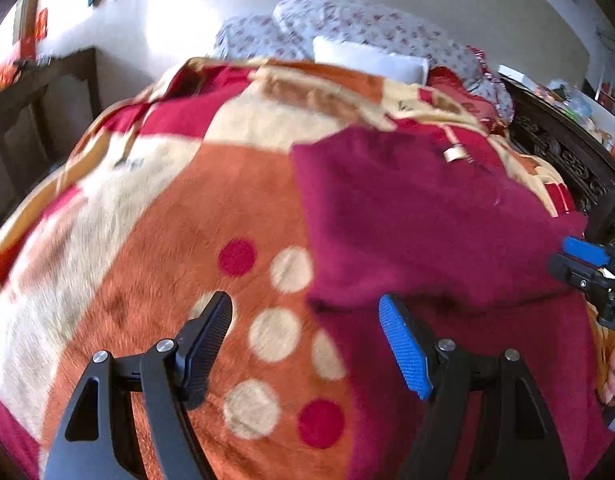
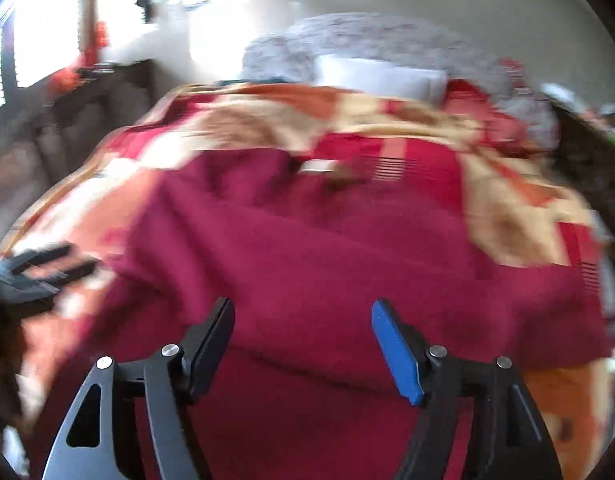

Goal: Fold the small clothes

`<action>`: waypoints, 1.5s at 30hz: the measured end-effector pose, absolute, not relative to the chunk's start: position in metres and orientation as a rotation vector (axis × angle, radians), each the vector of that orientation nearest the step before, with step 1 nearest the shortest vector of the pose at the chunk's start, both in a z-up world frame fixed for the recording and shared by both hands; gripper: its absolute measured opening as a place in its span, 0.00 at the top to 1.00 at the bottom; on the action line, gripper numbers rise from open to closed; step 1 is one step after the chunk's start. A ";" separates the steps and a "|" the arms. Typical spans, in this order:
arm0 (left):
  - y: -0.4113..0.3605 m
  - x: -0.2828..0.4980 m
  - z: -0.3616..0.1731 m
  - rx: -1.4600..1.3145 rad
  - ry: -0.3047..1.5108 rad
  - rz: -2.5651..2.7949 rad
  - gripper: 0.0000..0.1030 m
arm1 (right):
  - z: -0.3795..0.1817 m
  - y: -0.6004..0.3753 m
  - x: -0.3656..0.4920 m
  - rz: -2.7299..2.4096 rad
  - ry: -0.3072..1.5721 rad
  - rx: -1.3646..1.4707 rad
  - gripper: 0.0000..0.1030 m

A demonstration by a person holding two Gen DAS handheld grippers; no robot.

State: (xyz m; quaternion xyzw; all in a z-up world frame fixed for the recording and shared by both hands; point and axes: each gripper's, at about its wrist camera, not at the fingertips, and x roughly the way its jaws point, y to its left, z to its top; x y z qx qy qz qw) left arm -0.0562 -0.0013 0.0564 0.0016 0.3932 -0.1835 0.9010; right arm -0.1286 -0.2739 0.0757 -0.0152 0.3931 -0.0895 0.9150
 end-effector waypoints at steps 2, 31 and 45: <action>-0.011 -0.053 0.064 0.001 0.807 -0.392 0.21 | 0.075 -0.307 -0.138 -0.251 0.821 0.041 0.26; -0.078 -0.015 0.012 0.030 0.929 -0.340 0.01 | 0.030 -0.629 -0.259 -0.717 0.596 0.833 0.34; -0.076 -0.014 0.010 0.018 0.932 -0.344 0.00 | 0.124 -0.604 -0.315 -0.646 0.351 0.651 0.93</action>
